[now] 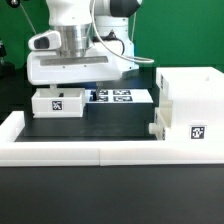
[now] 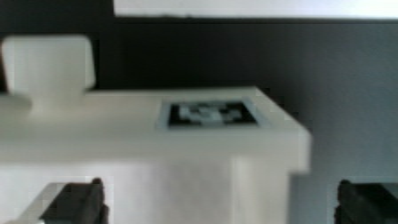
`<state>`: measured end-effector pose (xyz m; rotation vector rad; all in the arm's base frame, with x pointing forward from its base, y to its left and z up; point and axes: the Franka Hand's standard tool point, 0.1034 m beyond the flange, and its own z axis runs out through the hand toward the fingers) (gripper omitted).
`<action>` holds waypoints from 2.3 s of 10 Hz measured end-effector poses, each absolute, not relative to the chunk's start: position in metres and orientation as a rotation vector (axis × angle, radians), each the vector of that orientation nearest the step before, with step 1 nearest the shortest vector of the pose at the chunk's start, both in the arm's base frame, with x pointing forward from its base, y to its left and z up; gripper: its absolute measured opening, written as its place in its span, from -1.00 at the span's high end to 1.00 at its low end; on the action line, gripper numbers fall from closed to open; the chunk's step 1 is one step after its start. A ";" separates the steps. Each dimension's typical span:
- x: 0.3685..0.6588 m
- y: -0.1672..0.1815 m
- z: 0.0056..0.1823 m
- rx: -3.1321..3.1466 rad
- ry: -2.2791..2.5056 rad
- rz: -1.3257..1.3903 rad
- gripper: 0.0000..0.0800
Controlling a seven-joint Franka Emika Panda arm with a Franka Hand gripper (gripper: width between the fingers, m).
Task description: Assemble drawer
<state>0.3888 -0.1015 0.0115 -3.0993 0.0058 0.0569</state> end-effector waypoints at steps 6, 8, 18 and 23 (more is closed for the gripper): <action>0.385 -0.101 0.006 -3.094 0.006 0.071 -0.29; 0.385 -0.101 0.006 -3.094 0.006 0.071 0.40; 0.386 -0.101 0.006 -3.094 0.006 0.069 0.89; 0.430 -0.074 0.041 -3.060 -0.139 0.096 0.89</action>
Offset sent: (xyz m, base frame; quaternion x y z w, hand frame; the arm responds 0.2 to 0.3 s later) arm 0.0000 0.0028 -0.0141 0.0097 0.0086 0.0054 0.9999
